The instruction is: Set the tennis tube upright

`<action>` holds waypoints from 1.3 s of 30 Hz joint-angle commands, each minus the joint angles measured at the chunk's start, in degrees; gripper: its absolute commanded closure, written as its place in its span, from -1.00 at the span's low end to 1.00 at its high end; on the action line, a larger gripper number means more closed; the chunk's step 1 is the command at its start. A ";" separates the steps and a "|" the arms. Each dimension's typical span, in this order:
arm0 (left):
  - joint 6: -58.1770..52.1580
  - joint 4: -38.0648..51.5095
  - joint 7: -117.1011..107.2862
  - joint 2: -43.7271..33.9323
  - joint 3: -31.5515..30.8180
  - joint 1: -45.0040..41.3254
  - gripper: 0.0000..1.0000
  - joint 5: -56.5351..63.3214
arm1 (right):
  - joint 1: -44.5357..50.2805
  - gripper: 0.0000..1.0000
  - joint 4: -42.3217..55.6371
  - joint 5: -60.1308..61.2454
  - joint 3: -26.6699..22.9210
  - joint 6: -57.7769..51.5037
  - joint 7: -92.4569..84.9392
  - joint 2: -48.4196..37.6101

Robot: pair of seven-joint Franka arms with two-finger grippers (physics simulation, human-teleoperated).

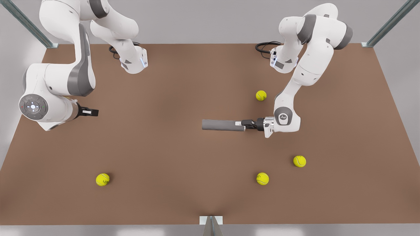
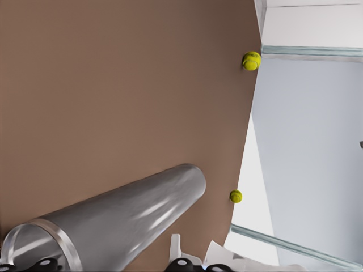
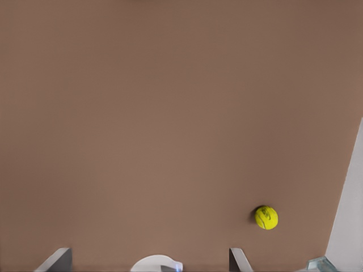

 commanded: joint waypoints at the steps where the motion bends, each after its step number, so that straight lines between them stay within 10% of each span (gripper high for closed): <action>1: 0.00 0.00 0.00 0.06 0.00 0.00 -0.24 0.10 | 0.01 -1.00 0.00 0.00 0.00 0.00 -0.04 0.00; 39: -1.41 -0.79 -0.18 -2.84 -0.09 0.00 0.32 0.97 | 0.80 -1.00 2.02 -1.67 0.35 -5.01 -0.48 1.75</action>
